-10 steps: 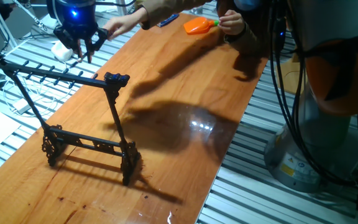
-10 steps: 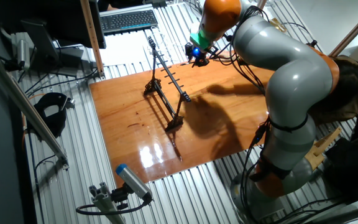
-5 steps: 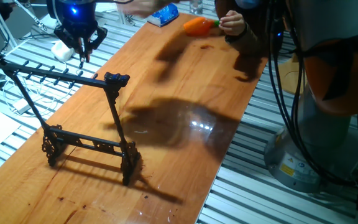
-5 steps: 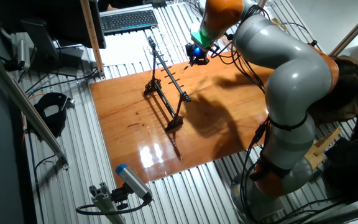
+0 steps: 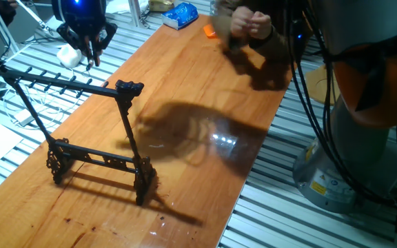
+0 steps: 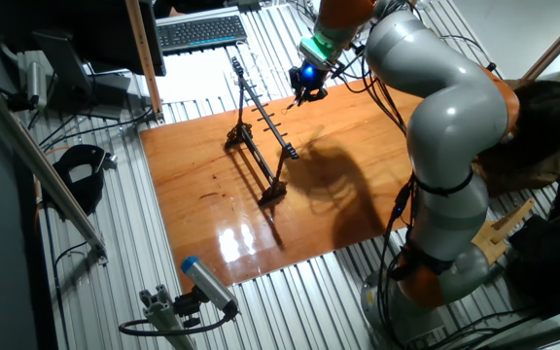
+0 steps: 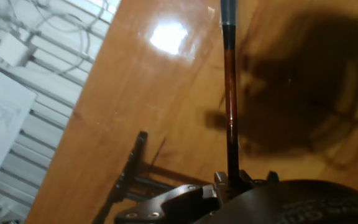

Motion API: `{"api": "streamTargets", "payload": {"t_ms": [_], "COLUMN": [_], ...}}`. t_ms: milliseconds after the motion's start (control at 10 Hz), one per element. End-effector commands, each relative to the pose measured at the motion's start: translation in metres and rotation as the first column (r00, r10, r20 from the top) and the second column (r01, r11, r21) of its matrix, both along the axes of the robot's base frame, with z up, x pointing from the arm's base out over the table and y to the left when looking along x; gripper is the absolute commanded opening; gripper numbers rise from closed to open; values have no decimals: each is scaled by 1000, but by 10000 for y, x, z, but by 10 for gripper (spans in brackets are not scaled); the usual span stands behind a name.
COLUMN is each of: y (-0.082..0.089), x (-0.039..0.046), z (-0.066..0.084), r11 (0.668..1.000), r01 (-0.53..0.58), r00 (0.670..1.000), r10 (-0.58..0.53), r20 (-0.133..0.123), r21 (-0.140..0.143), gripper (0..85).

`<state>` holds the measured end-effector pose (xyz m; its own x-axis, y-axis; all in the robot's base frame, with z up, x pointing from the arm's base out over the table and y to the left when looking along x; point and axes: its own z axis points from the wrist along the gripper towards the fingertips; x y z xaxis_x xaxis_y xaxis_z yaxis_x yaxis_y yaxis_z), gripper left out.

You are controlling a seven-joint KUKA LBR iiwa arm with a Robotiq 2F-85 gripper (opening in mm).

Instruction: Place the brush on the pen rack

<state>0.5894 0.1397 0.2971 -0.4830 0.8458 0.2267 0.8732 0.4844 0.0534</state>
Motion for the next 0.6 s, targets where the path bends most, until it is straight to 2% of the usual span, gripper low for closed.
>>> {"api": "streamTargets", "payload": {"t_ms": [0,100,300,500], "y": [21,49,110,212], "x": [-28,-52,-83,-102], "z": [10,27,85,145], "r11": [1000,1000,999,999], "r01": [-5,-4,6,17], "r00": [1000,999,998,998], "r10": [5,5,-3,-14], "r20": [-21,-35,-55,-68], "r21": [8,26,42,38], "gripper": [0,0,0,0]}}
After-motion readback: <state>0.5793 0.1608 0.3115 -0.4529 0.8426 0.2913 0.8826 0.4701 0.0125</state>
